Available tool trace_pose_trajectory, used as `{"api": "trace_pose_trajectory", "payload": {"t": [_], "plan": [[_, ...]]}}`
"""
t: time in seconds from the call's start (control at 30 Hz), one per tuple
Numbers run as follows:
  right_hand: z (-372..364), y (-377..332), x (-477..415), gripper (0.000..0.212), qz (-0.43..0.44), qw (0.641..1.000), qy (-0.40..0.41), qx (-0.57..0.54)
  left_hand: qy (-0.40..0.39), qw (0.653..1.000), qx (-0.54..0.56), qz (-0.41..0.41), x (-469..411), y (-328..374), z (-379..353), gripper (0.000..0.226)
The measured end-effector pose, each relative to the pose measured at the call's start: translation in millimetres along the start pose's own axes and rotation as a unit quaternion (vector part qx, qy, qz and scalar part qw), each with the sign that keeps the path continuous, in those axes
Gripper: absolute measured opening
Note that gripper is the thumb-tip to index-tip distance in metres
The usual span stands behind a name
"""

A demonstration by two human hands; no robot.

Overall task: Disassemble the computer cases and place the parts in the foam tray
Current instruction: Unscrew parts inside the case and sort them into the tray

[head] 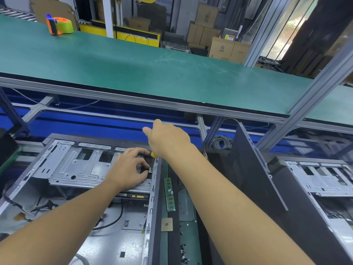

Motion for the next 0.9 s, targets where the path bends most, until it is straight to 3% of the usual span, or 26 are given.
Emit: {"api": "trace_pose_trajectory", "payload": {"t": [0.1,0.27,0.4,0.5,0.7,0.83,0.9], "plan": [[0.7,1.8,0.1,0.018,-0.008,0.998,-0.007,-0.059,0.003,1.0,-0.002,0.0,0.9,-1.3,-0.6,0.012],[4.1,-1.3,3.2,0.031,-0.001,0.995,-0.079,-0.064,-0.001,1.0,-0.007,0.012,1.6,-0.9,-1.3,0.013],[-0.8,-1.4,2.5,0.039,-0.005,0.999,-0.004,-0.044,-0.006,1.0,0.005,0.011,1.4,1.7,1.4,0.011],[-2.0,-2.0,2.6,0.018,0.026,0.999,0.048,0.005,-0.002,1.0,0.009,0.009,1.4,2.1,1.7,0.012],[-0.2,-6.7,1.9,0.031,0.032,0.994,-0.079,-0.065,-0.002,1.0,-0.009,0.02,1.6,2.5,1.7,0.026],[-1.5,-2.5,1.0,0.044,-0.005,0.999,-0.012,-0.051,-0.001,1.0,0.01,0.014,1.8,2.7,2.4,0.018],[-1.2,-1.4,-0.5,0.032,0.008,0.999,0.011,-0.051,-0.007,1.0,0.011,0.009,2.5,2.8,2.7,0.015]]}}
Point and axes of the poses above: each hand's wrist, its own x-axis away from the middle knuckle, its own z-axis out of the back of the hand, y = z × x, the point moved 3 cm from there along -x, towards the middle knuckle, and after that the axes turned 5 degrees about -z, right-handed, at the moved point
